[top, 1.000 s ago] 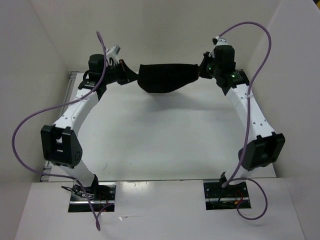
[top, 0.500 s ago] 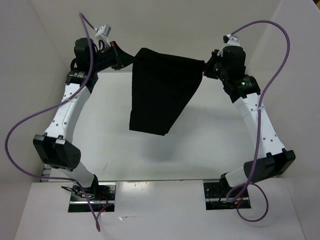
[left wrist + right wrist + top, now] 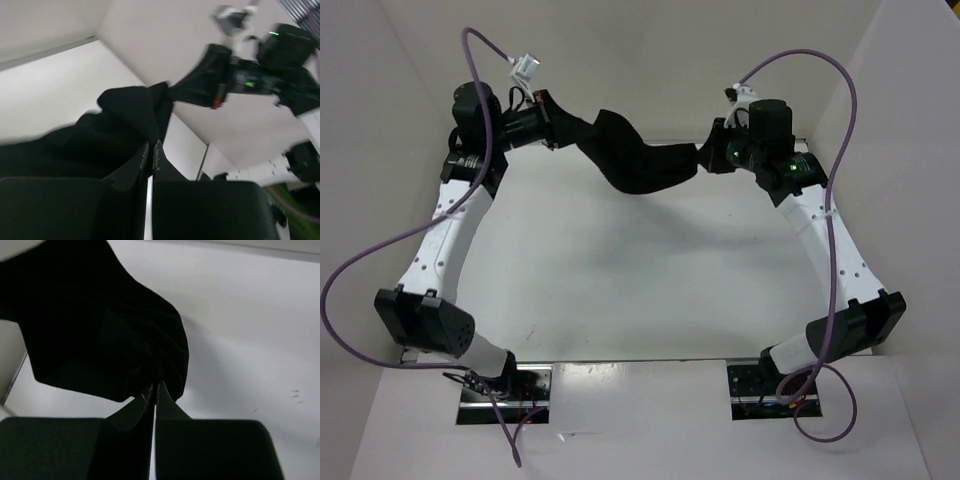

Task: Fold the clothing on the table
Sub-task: Flatten the skirt out

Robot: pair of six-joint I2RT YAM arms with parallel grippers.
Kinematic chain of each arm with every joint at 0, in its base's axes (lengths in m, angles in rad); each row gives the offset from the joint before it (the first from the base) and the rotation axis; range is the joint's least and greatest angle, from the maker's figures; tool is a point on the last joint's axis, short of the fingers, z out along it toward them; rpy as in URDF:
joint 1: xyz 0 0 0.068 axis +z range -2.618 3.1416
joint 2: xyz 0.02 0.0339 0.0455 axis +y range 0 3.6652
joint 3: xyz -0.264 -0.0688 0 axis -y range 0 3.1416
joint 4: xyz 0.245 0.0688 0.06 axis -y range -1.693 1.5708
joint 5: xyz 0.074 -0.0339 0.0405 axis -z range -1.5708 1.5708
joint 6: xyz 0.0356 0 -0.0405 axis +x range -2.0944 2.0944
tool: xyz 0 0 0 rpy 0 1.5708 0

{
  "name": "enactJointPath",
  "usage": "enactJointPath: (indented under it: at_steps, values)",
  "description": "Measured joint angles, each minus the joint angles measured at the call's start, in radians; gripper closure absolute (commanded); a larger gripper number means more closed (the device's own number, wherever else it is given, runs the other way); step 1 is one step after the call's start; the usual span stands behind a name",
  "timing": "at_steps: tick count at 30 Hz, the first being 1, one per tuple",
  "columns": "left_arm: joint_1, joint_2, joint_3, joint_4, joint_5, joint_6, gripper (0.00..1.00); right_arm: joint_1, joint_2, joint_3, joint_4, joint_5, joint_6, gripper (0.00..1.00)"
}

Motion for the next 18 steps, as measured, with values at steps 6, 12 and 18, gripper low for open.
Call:
enactJointPath:
  at_steps: [6, 12, 18]
  values:
    - [-0.023, -0.208, -0.046, 0.048, 0.149, 0.011, 1.00, 0.043, -0.150, -0.085, -0.039, -0.251, -0.081, 0.99]
    - [-0.024, -0.240, 0.042, -0.008, 0.116, 0.074, 1.00, 0.048, -0.292, -0.036, -0.018, -0.203, -0.070, 0.97]
    - [-0.027, 0.107, 0.202, -0.063, -0.061, 0.074, 1.00, 0.035, 0.107, 0.284, -0.040, 0.150, 0.034, 1.00]
